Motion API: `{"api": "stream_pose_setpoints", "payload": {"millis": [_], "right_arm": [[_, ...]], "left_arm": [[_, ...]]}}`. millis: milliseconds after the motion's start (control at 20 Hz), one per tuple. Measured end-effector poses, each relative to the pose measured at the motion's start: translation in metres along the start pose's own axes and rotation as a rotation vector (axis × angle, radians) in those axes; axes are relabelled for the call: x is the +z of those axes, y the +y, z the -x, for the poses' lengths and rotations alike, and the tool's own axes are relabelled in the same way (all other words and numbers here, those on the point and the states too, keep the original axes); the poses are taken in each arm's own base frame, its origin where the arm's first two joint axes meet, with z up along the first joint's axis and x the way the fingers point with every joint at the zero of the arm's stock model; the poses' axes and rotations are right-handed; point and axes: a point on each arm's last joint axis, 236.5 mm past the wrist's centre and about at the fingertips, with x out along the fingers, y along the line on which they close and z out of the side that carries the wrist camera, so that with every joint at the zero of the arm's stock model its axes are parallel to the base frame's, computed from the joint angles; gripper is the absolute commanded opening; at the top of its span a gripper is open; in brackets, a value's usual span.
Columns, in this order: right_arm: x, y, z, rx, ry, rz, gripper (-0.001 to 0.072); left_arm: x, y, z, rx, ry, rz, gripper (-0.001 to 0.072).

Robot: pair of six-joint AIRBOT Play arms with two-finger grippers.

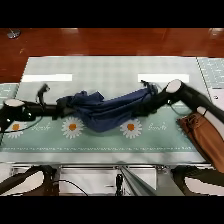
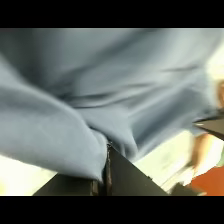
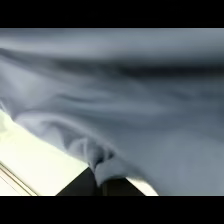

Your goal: Fold the shirts.

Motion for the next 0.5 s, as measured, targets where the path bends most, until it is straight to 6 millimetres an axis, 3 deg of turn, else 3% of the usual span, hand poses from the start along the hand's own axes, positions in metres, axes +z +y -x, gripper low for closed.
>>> {"api": "stream_pose_setpoints", "payload": {"millis": [100,200,300,400,500], "right_arm": [[0.045,0.020,0.051,-0.031,-0.114,0.089,0.0032],[0.091,0.051,0.124,-0.062,-0.283,0.176,0.0032],[0.122,0.091,0.212,-0.099,-0.484,0.271,0.0032],[0.122,0.135,0.289,-0.120,-0.659,0.367,0.0032],[0.097,0.171,0.349,-0.144,-0.801,0.450,0.0032]], "left_arm": [[0.043,-0.068,0.027,-0.131,-0.135,-0.123,0.0023],[0.084,-0.149,0.072,-0.250,-0.295,-0.279,0.0023],[0.104,-0.231,0.126,-0.333,-0.431,-0.455,0.0023],[0.107,-0.299,0.179,-0.361,-0.540,-0.610,0.0023],[0.093,-0.355,0.227,-0.342,-0.636,-0.760,0.0023]]}}
